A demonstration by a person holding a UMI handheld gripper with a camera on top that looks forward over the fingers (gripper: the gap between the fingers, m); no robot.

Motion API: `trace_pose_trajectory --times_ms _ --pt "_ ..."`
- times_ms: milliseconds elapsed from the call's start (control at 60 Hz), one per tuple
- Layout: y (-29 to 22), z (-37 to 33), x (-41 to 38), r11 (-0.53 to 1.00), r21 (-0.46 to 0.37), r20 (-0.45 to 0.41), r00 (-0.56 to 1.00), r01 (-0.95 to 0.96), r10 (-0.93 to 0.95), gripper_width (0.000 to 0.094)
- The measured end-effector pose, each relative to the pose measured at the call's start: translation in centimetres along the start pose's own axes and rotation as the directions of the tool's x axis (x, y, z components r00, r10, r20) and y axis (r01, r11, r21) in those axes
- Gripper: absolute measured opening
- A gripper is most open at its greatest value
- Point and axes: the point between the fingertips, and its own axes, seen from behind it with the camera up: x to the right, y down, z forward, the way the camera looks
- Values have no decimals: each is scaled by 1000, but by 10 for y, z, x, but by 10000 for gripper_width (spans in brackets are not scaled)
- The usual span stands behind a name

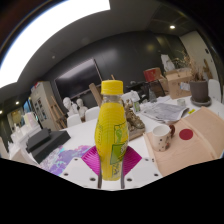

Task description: Pour water

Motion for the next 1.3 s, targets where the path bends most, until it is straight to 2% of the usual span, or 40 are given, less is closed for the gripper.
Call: trace_pose_trajectory --times_ms 117,200,283,433,567,717,900,1050,1167,1233,1300 --pt "-40 38 -6 934 -12 101 929 -357 356 246" --pt "-59 67 1 788 -63 154 774 -612 614 246" --pt "-70 90 10 614 -110 176 593 -781 786 245" --pt "-72 122 21 336 -205 184 301 -919 936 245" --pt "-71 143 35 39 -259 177 -8 -965 984 247" --pt "-58 159 51 -92 -262 144 -134 -961 980 248" --pt "-53 161 52 -6 -269 124 -41 -963 991 245" --pt "-77 151 46 297 -246 158 264 -923 952 246" --pt "-123 137 58 632 -128 217 600 -764 770 248" --pt "-152 128 71 795 -27 215 773 -606 597 249" --pt "-184 118 90 893 71 189 885 -445 426 248"
